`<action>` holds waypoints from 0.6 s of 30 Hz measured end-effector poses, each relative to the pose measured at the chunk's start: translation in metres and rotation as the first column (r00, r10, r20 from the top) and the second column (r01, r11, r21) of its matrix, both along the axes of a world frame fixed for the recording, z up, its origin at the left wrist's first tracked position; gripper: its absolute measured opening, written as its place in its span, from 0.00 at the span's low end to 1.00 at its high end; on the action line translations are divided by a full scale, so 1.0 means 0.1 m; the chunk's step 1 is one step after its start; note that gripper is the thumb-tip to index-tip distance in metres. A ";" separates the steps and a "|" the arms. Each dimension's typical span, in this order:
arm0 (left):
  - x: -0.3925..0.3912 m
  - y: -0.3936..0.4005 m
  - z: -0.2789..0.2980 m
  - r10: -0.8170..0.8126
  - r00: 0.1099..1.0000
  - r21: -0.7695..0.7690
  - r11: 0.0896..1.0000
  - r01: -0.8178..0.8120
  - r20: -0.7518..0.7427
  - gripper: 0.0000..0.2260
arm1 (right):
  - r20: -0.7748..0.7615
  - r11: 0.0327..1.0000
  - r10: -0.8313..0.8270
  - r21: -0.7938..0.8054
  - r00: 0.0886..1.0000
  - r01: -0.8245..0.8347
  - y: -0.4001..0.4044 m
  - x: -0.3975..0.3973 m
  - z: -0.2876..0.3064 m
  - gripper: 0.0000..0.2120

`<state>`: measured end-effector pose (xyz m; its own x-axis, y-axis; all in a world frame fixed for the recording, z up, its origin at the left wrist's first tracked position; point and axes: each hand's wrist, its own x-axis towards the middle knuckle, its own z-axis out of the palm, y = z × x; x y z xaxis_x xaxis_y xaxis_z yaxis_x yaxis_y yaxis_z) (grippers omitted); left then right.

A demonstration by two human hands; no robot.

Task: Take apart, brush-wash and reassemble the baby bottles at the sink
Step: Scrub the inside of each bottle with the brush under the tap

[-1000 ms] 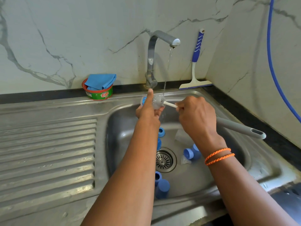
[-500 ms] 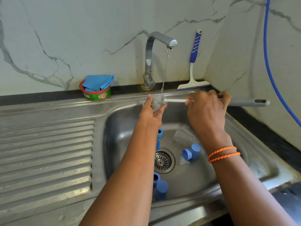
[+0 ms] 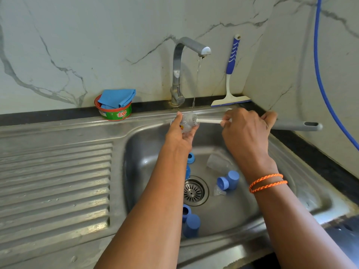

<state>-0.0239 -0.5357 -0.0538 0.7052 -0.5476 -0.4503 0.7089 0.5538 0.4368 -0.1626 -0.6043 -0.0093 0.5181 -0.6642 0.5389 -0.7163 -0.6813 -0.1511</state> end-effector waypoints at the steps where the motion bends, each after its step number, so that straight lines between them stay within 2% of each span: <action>1: 0.02 0.01 0.00 0.002 1.000 0.024 1.000 -0.002 0.030 0.17 | -0.021 0.999 -0.005 0.038 1.000 0.005 0.00 -0.01 0.00 0.09; 3: 0.08 0.03 0.02 0.011 0.997 0.027 1.000 -0.013 0.081 0.20 | -0.073 0.984 0.007 0.180 0.997 0.006 -0.02 -0.03 0.01 0.09; 5: 0.12 0.08 0.04 0.015 0.995 -0.024 1.000 -0.013 0.096 0.21 | -0.056 0.908 0.110 0.413 0.992 -0.077 -0.04 -0.06 0.02 0.11; 8: 0.14 0.11 0.05 -0.001 0.995 -0.077 0.997 0.009 0.095 0.19 | 0.137 0.645 0.268 0.710 0.954 -0.283 -0.03 -0.08 0.00 0.16; 9: 0.14 0.11 0.05 -0.004 0.996 -0.078 0.997 0.011 0.091 0.20 | 0.180 0.569 0.275 0.761 0.944 -0.311 -0.02 -0.08 -0.01 0.17; 10: 0.14 0.11 0.05 -0.007 0.996 -0.081 0.997 0.015 0.088 0.20 | 0.204 0.533 0.280 0.779 0.938 -0.328 -0.02 -0.07 -0.03 0.17; 11: 0.15 0.11 0.05 -0.012 0.996 -0.085 0.996 0.019 0.084 0.19 | 0.214 0.543 0.281 0.768 0.936 -0.339 -0.01 -0.06 -0.04 0.16; 12: 0.14 0.11 0.06 -0.021 0.996 -0.087 0.996 0.028 0.082 0.17 | 0.207 0.599 0.274 0.727 0.939 -0.335 -0.02 -0.04 -0.07 0.14; 15: 0.13 0.12 0.04 -0.039 0.994 -0.003 0.999 0.039 0.098 0.12 | 0.067 0.846 0.216 0.485 0.974 -0.221 0.02 0.00 -0.10 0.09; 17: 0.13 0.12 0.04 -0.028 0.991 0.080 0.997 0.018 0.129 0.17 | -0.058 0.959 0.143 0.253 0.988 -0.124 0.09 0.02 -0.07 0.09; 18: 0.14 0.12 0.04 -0.017 0.989 0.104 0.995 0.002 0.149 0.21 | -0.102 0.984 0.110 0.149 0.989 -0.094 0.12 0.02 -0.04 0.09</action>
<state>-0.0101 -0.5237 -0.0500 0.7639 -0.5106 -0.3946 0.6362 0.4937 0.5928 -0.1604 -0.5923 -0.0131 0.6378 -0.6707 0.3787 -0.6614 -0.7289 -0.1770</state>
